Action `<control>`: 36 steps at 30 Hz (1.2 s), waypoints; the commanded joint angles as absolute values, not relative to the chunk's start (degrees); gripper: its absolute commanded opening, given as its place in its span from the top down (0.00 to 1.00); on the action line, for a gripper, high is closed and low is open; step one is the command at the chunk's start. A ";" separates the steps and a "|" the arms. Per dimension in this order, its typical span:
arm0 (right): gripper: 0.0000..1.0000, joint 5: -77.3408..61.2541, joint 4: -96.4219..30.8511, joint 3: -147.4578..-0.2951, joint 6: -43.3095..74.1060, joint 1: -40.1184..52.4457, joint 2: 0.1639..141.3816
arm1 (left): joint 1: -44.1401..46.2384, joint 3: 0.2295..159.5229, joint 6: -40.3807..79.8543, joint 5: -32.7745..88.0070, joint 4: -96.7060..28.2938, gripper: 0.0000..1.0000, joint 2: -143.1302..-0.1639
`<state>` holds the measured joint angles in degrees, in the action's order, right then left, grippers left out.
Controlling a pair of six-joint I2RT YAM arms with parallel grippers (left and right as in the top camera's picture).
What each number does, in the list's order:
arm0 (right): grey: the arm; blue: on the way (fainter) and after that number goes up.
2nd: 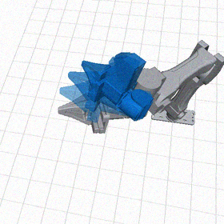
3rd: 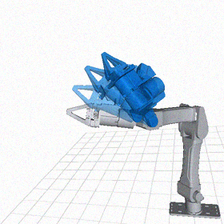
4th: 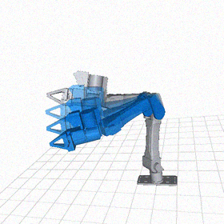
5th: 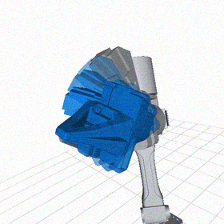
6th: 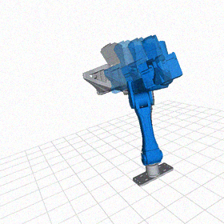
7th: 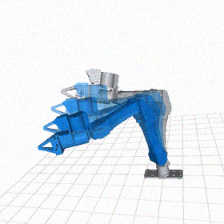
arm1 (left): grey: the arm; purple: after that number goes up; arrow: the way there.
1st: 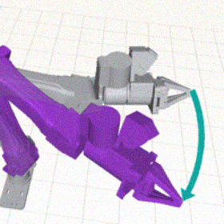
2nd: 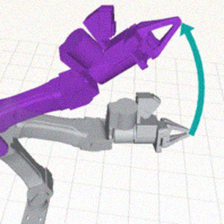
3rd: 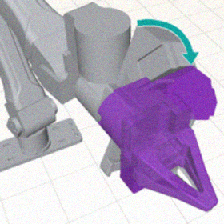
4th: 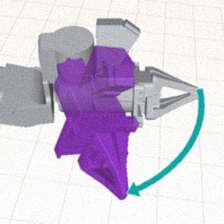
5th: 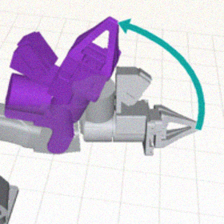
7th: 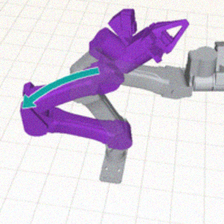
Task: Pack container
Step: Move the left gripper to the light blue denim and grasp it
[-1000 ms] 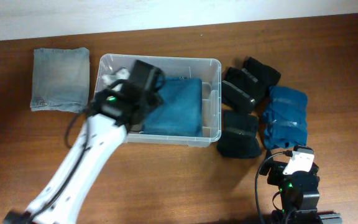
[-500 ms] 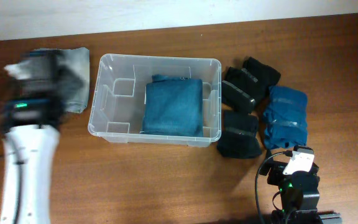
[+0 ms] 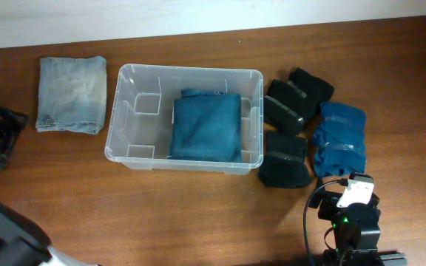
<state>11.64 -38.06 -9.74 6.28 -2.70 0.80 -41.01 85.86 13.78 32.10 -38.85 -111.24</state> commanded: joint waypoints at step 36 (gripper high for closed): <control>0.02 11.77 -37.87 -9.32 6.90 -3.20 0.21 | -33.52 86.39 21.21 33.12 -19.44 0.44 -132.25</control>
